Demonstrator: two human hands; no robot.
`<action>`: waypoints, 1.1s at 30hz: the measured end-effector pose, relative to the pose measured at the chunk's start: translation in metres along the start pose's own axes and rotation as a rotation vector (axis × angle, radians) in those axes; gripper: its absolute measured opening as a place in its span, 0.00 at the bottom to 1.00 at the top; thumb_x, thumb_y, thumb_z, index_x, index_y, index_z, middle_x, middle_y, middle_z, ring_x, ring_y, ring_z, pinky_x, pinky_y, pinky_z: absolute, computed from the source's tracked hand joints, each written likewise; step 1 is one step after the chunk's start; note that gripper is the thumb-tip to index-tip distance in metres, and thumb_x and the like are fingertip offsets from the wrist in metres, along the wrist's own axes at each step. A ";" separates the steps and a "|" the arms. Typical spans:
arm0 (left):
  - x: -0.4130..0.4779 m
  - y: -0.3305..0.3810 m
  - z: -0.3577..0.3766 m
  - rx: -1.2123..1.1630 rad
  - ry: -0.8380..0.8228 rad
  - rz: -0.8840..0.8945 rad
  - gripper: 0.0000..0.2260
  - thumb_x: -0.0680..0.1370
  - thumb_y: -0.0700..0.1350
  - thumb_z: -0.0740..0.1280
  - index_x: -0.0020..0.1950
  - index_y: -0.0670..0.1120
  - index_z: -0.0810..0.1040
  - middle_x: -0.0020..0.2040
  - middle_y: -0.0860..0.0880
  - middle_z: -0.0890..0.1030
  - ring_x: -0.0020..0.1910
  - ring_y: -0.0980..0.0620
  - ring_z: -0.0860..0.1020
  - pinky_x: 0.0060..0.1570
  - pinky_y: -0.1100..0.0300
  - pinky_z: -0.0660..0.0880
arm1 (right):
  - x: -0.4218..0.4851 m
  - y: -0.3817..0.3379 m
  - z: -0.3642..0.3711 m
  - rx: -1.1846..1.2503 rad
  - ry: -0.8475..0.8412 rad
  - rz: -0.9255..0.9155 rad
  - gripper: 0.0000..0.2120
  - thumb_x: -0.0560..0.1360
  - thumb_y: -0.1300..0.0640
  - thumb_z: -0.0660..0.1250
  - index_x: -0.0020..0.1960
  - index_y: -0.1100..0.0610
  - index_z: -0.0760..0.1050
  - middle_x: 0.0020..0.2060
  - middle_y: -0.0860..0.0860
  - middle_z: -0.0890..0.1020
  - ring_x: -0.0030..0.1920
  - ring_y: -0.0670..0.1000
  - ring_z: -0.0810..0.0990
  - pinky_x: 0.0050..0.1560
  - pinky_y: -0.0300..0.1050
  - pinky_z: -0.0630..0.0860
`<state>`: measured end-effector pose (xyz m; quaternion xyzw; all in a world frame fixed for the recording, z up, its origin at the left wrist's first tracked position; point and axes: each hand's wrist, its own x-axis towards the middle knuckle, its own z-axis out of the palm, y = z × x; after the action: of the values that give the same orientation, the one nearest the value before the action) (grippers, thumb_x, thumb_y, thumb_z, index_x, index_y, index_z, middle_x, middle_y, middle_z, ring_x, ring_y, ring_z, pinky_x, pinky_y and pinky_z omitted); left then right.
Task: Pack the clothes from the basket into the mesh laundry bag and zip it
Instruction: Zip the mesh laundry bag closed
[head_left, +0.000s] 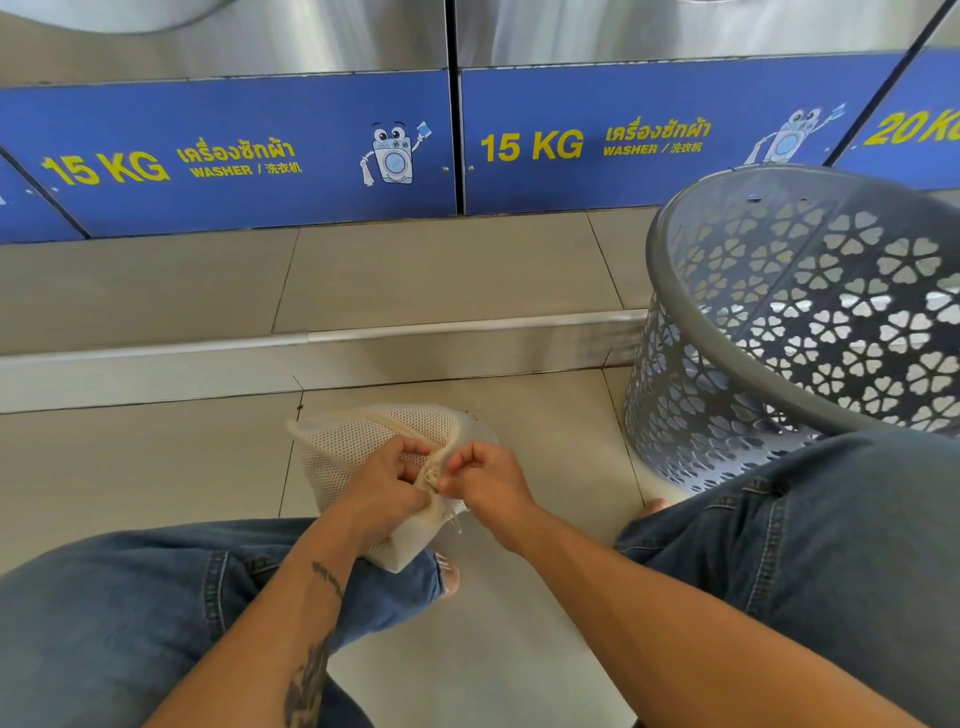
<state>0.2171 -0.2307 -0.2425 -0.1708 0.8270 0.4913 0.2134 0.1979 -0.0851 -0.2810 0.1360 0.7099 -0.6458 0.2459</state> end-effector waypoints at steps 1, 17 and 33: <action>0.000 0.001 0.000 -0.005 -0.004 -0.001 0.22 0.68 0.33 0.73 0.56 0.52 0.76 0.43 0.46 0.85 0.45 0.47 0.83 0.48 0.49 0.79 | 0.000 -0.001 0.001 -0.047 0.011 -0.038 0.15 0.66 0.72 0.74 0.37 0.53 0.77 0.37 0.50 0.82 0.42 0.49 0.82 0.45 0.48 0.83; 0.012 -0.003 0.003 -0.046 0.159 0.014 0.02 0.73 0.41 0.73 0.44 0.48 0.83 0.40 0.50 0.85 0.42 0.52 0.83 0.42 0.58 0.78 | -0.003 0.010 0.002 -0.258 -0.023 -0.250 0.16 0.70 0.69 0.73 0.40 0.48 0.81 0.27 0.41 0.78 0.29 0.36 0.75 0.34 0.32 0.73; 0.020 0.000 0.002 -0.028 0.097 -0.033 0.03 0.72 0.39 0.73 0.41 0.47 0.84 0.40 0.50 0.85 0.40 0.52 0.80 0.38 0.60 0.74 | 0.001 0.016 -0.004 -0.371 -0.041 -0.273 0.10 0.75 0.69 0.67 0.41 0.56 0.79 0.34 0.41 0.78 0.34 0.33 0.76 0.37 0.28 0.71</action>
<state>0.2007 -0.2300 -0.2538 -0.2109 0.8267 0.4902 0.1785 0.2049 -0.0789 -0.2952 -0.0221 0.8231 -0.5342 0.1914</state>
